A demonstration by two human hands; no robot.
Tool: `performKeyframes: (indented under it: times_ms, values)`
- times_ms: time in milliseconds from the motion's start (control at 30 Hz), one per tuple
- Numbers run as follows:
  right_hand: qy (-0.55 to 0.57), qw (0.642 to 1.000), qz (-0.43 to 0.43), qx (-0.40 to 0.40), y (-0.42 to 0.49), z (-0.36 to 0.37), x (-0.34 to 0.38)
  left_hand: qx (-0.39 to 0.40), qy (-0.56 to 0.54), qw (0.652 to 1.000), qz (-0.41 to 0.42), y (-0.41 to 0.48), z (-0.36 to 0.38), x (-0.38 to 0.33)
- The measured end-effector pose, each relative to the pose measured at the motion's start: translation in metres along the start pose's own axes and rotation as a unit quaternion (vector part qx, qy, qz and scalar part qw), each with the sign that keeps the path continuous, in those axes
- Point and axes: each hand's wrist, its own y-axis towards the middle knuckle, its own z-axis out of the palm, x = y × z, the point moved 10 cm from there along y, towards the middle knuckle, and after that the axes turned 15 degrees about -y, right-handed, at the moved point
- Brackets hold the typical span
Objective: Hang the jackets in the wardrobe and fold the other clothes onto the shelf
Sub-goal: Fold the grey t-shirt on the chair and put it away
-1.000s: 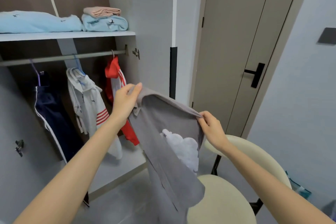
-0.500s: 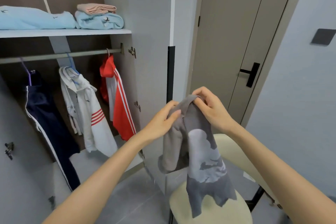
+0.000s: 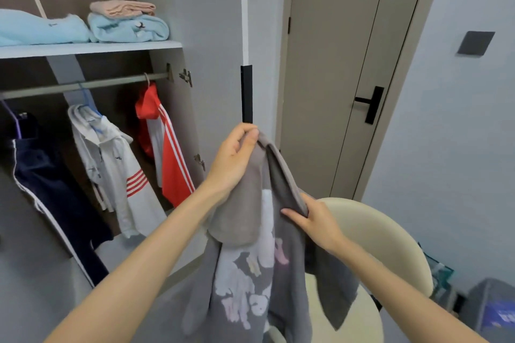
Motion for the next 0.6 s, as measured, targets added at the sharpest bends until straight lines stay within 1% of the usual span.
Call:
performKeyframes:
  times_ms: [100,200,267,333,367,400,433,467,500,533,567,600]
  values:
    - [-0.014,1.0,0.015,-0.006,0.0,0.012,-0.017,-0.105,0.009,0.993,0.053,0.009,-0.046,-0.014]
    - [0.007,1.0,0.019,-0.01,0.008,0.005,-0.019,-0.213,0.079,0.972,0.066,0.004,-0.101,-0.008]
    - [0.033,0.999,0.021,-0.013,0.018,-0.01,-0.011,-0.251,0.139,0.957,0.044,-0.002,-0.129,0.008]
    - [0.053,0.998,0.009,-0.014,0.031,-0.027,0.008,-0.25,0.208,0.946,-0.017,-0.004,-0.144,0.03]
    - [0.062,0.998,-0.001,-0.006,0.038,-0.033,0.019,-0.231,0.249,0.939,-0.057,-0.003,-0.146,0.042]
    - [0.067,0.998,-0.01,0.003,0.045,-0.037,0.03,-0.194,0.286,0.934,-0.096,-0.001,-0.144,0.052]
    - [0.069,0.997,-0.024,0.011,0.051,-0.042,0.041,-0.139,0.306,0.933,-0.13,0.0,-0.136,0.062]
    - [0.065,0.997,-0.04,0.019,0.057,-0.046,0.054,-0.065,0.302,0.937,-0.16,-0.001,-0.121,0.073]
    - [0.064,0.996,-0.057,0.029,0.062,-0.049,0.067,0.027,0.28,0.942,-0.184,-0.007,-0.099,0.081]
    - [0.066,0.994,-0.073,0.04,0.067,-0.052,0.079,0.117,0.252,0.939,-0.203,-0.015,-0.072,0.088]
    - [0.071,0.992,-0.088,0.052,0.07,-0.054,0.09,0.191,0.227,0.932,-0.21,-0.022,-0.044,0.089]
    - [0.077,0.99,-0.098,0.065,0.072,-0.055,0.099,0.24,0.194,0.93,-0.2,-0.027,-0.018,0.086]
